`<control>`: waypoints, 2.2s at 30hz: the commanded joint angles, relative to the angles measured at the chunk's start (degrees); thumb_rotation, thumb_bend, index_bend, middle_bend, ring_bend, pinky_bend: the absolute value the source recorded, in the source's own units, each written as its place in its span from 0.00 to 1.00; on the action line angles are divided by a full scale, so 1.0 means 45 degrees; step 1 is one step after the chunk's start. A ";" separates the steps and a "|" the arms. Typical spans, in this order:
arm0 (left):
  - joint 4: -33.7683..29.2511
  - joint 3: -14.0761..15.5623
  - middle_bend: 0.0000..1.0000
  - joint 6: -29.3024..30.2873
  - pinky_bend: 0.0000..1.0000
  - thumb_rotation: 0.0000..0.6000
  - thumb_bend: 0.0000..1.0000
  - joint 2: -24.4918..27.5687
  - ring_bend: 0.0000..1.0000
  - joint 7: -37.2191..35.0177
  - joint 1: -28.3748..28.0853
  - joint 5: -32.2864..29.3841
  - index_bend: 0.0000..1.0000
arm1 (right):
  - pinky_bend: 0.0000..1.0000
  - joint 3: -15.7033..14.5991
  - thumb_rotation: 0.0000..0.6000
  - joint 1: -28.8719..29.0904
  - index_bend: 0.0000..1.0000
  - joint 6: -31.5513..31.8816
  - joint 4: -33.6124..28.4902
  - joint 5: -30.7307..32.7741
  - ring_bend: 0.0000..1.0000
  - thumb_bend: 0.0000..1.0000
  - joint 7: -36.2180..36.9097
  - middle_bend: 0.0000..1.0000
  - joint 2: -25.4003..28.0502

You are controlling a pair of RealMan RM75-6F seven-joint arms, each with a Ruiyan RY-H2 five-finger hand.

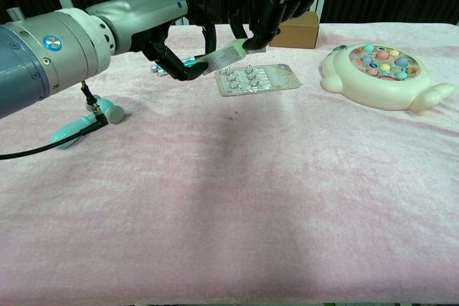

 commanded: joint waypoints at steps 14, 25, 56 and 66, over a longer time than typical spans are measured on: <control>-0.0146 -0.0059 0.12 0.0072 0.00 1.00 0.46 0.0070 0.00 0.0088 -0.0033 -0.0095 0.57 | 0.93 -0.0019 1.00 0.0098 0.83 0.0010 0.0016 0.0008 0.94 0.57 0.0079 0.77 -0.0027; -0.0130 -0.0036 0.12 0.0158 0.00 1.00 0.46 0.0047 0.00 0.0184 -0.0048 -0.0106 0.57 | 0.93 -0.0098 1.00 0.0073 0.83 0.0012 0.0001 -0.0010 0.94 0.57 0.0133 0.77 0.0063; -0.0300 -0.0089 0.13 0.0491 0.00 1.00 0.46 0.1639 0.00 -0.0396 0.0615 0.0173 0.59 | 0.93 -0.0709 1.00 -0.1204 0.83 -0.0613 -0.0265 -0.1011 0.94 0.58 0.0972 0.77 0.1789; -0.0127 0.0008 0.13 0.0402 0.00 1.00 0.46 0.2729 0.00 -0.0773 0.0997 0.0383 0.59 | 0.93 -0.1145 1.00 -0.2283 0.83 -0.1235 -0.0066 -0.2016 0.94 0.58 0.1675 0.77 0.2703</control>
